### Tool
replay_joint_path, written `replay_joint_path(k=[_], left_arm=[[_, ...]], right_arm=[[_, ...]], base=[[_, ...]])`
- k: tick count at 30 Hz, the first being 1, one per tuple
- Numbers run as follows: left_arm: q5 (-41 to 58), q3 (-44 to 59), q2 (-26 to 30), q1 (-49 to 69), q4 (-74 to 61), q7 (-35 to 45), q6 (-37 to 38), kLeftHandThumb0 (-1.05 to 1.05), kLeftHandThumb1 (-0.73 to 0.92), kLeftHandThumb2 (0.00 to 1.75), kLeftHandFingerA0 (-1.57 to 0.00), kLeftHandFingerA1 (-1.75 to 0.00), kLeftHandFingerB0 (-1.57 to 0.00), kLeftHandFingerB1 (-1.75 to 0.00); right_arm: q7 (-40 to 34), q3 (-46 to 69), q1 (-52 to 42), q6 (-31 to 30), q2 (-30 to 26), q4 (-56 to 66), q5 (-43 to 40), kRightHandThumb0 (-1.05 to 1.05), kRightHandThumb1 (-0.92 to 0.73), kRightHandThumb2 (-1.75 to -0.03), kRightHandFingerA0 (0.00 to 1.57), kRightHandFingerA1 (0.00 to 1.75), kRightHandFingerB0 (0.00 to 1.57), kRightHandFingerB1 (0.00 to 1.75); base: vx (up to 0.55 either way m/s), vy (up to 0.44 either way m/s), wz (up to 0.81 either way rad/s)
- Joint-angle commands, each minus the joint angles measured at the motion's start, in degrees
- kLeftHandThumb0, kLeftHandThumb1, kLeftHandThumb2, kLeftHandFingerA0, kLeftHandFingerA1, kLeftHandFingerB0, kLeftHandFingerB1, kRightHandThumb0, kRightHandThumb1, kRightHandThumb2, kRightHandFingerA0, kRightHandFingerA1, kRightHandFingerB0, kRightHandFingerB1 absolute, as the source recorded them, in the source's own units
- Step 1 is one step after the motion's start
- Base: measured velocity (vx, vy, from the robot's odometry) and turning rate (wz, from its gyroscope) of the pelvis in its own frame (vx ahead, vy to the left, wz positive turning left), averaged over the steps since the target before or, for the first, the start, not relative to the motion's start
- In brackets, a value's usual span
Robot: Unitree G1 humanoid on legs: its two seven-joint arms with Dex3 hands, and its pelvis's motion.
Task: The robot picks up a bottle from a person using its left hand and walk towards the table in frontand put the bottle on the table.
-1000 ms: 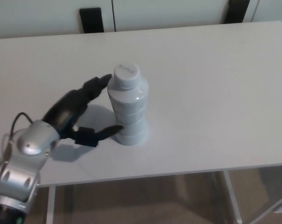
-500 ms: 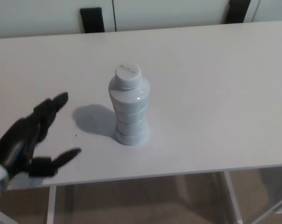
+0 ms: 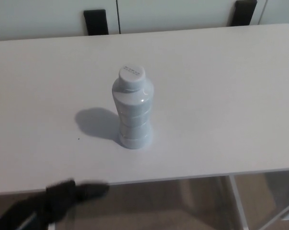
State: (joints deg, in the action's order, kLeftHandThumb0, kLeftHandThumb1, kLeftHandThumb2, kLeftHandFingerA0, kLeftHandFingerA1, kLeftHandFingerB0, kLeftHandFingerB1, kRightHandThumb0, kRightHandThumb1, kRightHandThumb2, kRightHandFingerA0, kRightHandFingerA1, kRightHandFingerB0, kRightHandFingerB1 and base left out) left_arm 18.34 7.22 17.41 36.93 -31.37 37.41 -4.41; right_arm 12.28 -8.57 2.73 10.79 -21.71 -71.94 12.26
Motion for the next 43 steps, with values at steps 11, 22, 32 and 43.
replay_joint_path(k=[11,22,32,43], left_arm=[[-6.9,-5.3,2.9,-0.5,29.3,9.8,19.8,-0.67,0.7,0.61,-0.76,-0.46,-0.57,-0.39],[-15.8,-5.3,0.1,-17.7,59.7,-12.7,14.3,-0.67,0.77,0.63,-0.83,-0.6,-0.6,-0.45],[-24.6,-9.6,7.2,-20.1,68.8,-20.2,20.1,-0.68,0.79,0.64,-0.87,-0.64,-0.68,-0.47],[-26.0,-12.4,8.0,-21.0,70.9,-21.8,23.6,-0.67,0.79,0.64,-0.83,-0.63,-0.64,-0.45]], right_arm=[[-0.5,0.3,-0.9,-1.0,-0.3,-0.9,0.6,-0.43,-0.7,-0.61,0.63,0.48,0.52,0.41],[-6.0,2.0,-3.8,1.3,0.8,0.0,0.0,-0.41,-0.71,-0.61,0.62,0.44,0.51,0.39],[-12.0,5.8,-4.7,6.7,2.3,1.5,-2.0,-0.44,-0.71,-0.61,0.75,0.47,0.58,0.41],[-12.8,7.3,-4.5,7.6,2.3,2.6,-0.9,-0.42,-0.72,-0.62,0.74,0.47,0.59,0.42]], base=[[0.0,0.0,0.0],[0.0,0.0,0.0],[0.0,0.0,0.0],[0.0,0.0,0.0]])
